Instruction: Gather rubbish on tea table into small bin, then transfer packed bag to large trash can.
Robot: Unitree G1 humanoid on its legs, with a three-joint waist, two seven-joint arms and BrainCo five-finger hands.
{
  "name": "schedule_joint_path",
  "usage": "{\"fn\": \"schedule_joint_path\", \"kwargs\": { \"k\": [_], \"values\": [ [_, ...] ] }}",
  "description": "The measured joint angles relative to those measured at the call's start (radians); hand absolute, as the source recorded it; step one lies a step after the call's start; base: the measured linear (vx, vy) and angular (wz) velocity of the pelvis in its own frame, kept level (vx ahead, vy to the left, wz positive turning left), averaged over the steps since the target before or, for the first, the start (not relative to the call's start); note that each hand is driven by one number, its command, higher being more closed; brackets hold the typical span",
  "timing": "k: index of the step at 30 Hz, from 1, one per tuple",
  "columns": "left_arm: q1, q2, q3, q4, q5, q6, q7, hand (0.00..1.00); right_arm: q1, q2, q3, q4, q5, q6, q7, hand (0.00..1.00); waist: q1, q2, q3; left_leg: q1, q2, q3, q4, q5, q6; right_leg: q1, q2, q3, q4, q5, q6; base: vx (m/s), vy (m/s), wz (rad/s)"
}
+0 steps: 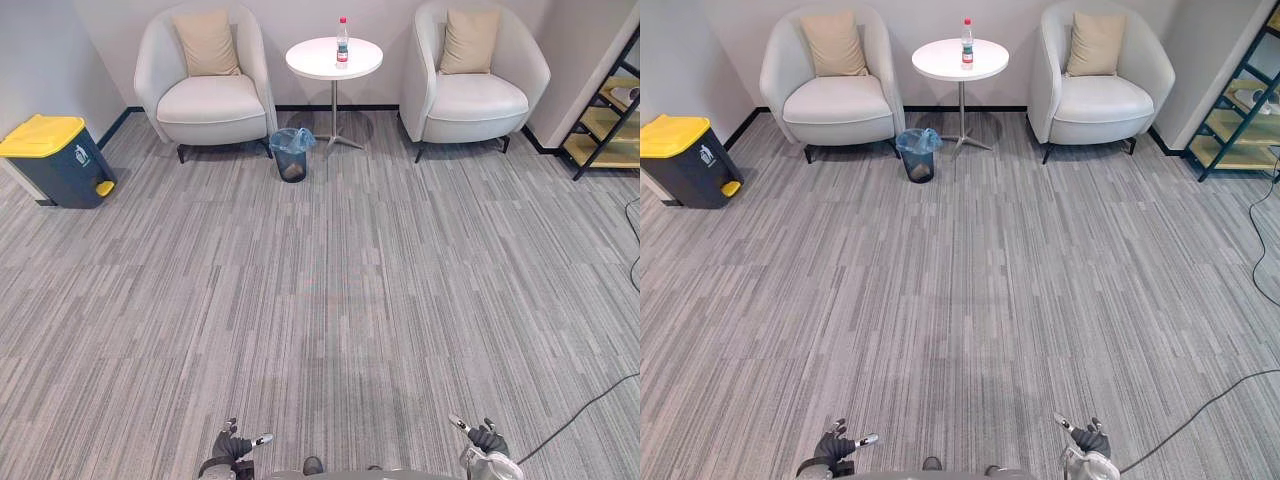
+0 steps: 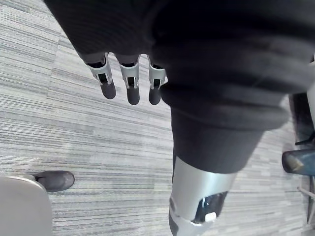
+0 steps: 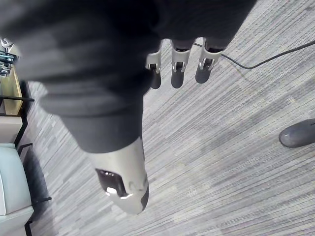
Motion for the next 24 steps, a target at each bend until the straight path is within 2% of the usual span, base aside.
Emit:
{"fn": "schedule_joint_path", "kwargs": {
  "k": [10, 24],
  "values": [
    [-0.005, 0.002, -0.026, 0.000, 0.002, 0.000, -0.001, 0.00, -0.002, -0.001, 0.038, 0.026, -0.020, 0.001, 0.001, 0.00, 0.000, -0.001, 0.000, -0.001, 0.000, -0.004, 0.000, 0.003, 0.005, 0.000, 0.000, -0.007, -0.002, 0.000, 0.000, 0.00, -0.010, 0.00],
    [-0.015, 0.023, -0.086, -0.001, 0.028, -0.002, -0.018, 0.00, -0.003, -0.006, 0.124, 0.025, -0.134, 0.001, 0.002, 0.00, -0.001, -0.012, 0.004, -0.003, -0.001, -0.008, -0.001, 0.003, 0.005, -0.001, 0.001, -0.012, -0.014, 0.001, -0.003, 0.00, -0.004, 0.00]
  ]
}}
